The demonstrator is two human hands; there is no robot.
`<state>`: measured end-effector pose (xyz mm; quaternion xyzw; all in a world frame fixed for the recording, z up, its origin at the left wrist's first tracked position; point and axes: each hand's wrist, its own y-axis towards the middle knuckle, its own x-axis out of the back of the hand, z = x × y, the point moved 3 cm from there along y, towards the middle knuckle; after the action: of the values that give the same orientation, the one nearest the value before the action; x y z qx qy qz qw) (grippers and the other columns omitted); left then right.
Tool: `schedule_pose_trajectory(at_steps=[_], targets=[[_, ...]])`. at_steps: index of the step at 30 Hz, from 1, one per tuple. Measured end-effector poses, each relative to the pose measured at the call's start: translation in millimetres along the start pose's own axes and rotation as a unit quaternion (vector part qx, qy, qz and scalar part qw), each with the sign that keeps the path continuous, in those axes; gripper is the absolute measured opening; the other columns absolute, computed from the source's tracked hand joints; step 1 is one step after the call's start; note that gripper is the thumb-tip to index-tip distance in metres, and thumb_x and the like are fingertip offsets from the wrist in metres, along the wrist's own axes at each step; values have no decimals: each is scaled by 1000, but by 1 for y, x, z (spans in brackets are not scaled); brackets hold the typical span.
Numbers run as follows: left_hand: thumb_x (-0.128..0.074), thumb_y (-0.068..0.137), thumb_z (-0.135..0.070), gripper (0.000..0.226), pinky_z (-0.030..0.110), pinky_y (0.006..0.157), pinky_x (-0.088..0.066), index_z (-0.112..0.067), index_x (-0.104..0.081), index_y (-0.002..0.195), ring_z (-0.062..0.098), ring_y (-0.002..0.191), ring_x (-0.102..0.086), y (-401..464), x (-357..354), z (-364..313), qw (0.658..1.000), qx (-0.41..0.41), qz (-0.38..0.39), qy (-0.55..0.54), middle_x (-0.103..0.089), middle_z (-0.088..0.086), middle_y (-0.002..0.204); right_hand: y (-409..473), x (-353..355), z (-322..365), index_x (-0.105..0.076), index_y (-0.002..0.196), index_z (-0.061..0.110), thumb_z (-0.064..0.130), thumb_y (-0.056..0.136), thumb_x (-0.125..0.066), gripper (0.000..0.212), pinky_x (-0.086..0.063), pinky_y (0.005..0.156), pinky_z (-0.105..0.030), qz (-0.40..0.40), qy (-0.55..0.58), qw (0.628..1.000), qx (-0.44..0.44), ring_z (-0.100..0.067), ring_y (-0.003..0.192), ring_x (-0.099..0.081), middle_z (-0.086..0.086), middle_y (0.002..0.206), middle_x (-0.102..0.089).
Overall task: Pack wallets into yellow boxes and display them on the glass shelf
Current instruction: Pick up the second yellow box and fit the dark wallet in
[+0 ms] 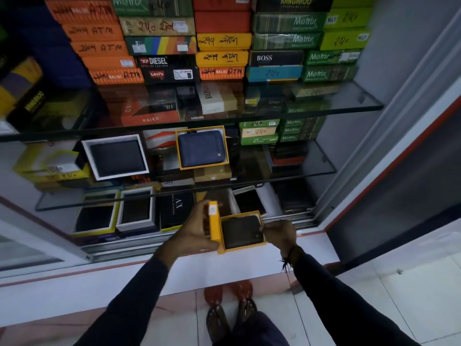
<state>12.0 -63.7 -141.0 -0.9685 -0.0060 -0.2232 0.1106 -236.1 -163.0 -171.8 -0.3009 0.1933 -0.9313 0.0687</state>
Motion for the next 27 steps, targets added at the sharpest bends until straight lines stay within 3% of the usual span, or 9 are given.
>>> schedule_pose_trajectory(at_steps=[2,4,7,13,15,17,22,24,27], targets=[[-94,62,-11,115,17,77,-57,-44,-20,144,12,122,-53,-15,17,21,999,47,9,-4,-46,-13,131,-2,-4,3,-68,52,24,16,72,-79,25,-59,82,-48,28,16,999,-5,-39,84,-72,-19,77,-75],[-95,62,-12,116,28,86,-58,-38,-19,145,19,125,-52,-23,24,37,996,84,-3,28,-46,-8,132,-7,-12,10,-73,64,17,18,76,-78,13,-60,81,-49,47,4,999,20,-33,81,-73,-14,77,-75],[-98,57,-19,116,45,100,-55,-29,-25,146,23,130,-50,-29,31,50,990,104,-56,71,-45,2,141,-14,-24,28,-76,70,11,26,76,-80,17,-60,79,-45,13,-19,996,87,-29,80,-73,-13,78,-77],[-89,42,-66,116,43,95,-54,-32,-40,141,22,120,-55,-24,24,54,951,126,-50,277,-53,-1,133,-26,-51,47,-65,57,24,13,67,-88,27,-59,89,-46,76,-9,994,79,-29,89,-73,-16,88,-77],[-94,43,-59,113,43,99,-53,-28,-45,140,23,121,-56,-18,9,52,955,138,-40,260,-55,0,134,-33,-67,49,-72,69,15,20,67,-88,17,-60,85,-38,106,-82,987,87,-23,85,-72,-12,91,-78],[-99,47,-44,110,45,103,-53,-23,-44,141,24,124,-57,-13,-2,53,969,137,-49,202,-55,3,138,-35,-77,48,-72,88,12,30,69,-84,29,-58,78,-29,84,-163,977,110,-17,84,-69,-6,96,-76],[-97,58,-27,103,43,100,-57,-27,-39,143,24,126,-57,-18,-3,60,983,82,-84,143,-55,2,139,-39,-88,48,-65,118,18,31,79,-73,42,-60,90,-40,76,-239,950,188,-28,108,-66,-8,121,-67],[-96,60,-23,97,38,96,-59,-28,-42,140,22,123,-61,-20,-1,61,986,69,-87,125,-60,1,135,-37,-92,50,-62,124,20,36,78,-72,49,-58,94,-43,97,-236,952,172,-30,114,-62,-8,124,-64],[-97,59,-17,92,40,95,-60,-23,-47,136,23,120,-64,-23,1,63,989,66,-97,91,-65,1,131,-34,-97,57,-65,112,19,39,70,-80,49,-60,89,-43,101,-128,981,109,-27,106,-67,-4,112,-68]])
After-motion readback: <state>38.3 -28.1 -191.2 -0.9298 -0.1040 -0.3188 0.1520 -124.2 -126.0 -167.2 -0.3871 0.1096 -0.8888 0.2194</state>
